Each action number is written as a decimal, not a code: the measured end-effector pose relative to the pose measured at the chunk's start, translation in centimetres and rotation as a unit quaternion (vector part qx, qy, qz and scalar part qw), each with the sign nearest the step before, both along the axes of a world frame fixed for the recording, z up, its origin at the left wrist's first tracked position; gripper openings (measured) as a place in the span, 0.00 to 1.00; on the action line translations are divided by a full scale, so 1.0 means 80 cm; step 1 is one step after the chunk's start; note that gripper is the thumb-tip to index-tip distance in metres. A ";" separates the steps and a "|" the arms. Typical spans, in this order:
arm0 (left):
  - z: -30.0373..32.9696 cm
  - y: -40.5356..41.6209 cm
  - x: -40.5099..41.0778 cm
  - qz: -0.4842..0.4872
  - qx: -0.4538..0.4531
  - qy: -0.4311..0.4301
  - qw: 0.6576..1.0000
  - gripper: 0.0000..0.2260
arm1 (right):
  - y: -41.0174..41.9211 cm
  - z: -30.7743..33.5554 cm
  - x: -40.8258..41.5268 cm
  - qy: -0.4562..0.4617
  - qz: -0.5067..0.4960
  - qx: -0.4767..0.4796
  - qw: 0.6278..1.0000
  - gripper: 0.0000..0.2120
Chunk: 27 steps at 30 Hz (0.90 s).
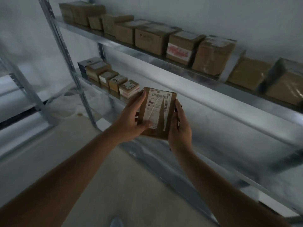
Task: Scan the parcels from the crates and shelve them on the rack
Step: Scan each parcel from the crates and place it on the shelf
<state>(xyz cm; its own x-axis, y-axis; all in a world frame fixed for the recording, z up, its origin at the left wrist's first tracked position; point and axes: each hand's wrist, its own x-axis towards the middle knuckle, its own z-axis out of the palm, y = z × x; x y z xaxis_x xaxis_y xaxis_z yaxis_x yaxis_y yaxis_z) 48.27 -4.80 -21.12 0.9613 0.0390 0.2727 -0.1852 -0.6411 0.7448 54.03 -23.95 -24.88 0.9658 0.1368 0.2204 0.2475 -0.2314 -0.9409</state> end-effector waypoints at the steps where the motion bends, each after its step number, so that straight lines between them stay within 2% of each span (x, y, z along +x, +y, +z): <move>1: -0.003 0.024 0.014 -0.007 -0.002 0.005 1.000 0.49 | 0.023 -0.003 0.010 0.004 -0.010 -0.010 1.000 0.22; 10: -0.043 0.177 0.130 -0.051 -0.021 0.070 0.996 0.49 | 0.178 -0.043 0.096 0.056 -0.065 -0.025 0.996 0.22; 27: -0.141 0.287 0.365 -0.079 -0.059 0.215 0.972 0.49 | 0.283 -0.153 0.306 0.129 -0.091 -0.045 0.986 0.21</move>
<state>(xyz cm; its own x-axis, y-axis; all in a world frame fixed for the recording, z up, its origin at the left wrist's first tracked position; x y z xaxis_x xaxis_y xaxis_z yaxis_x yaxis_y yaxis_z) 77.45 18.15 -32.37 0.9819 -0.1113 -0.1535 0.0709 -0.5352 0.8417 78.54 -1.30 -37.13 0.9986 -0.0354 -0.0405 -0.0500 -0.3361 -0.9405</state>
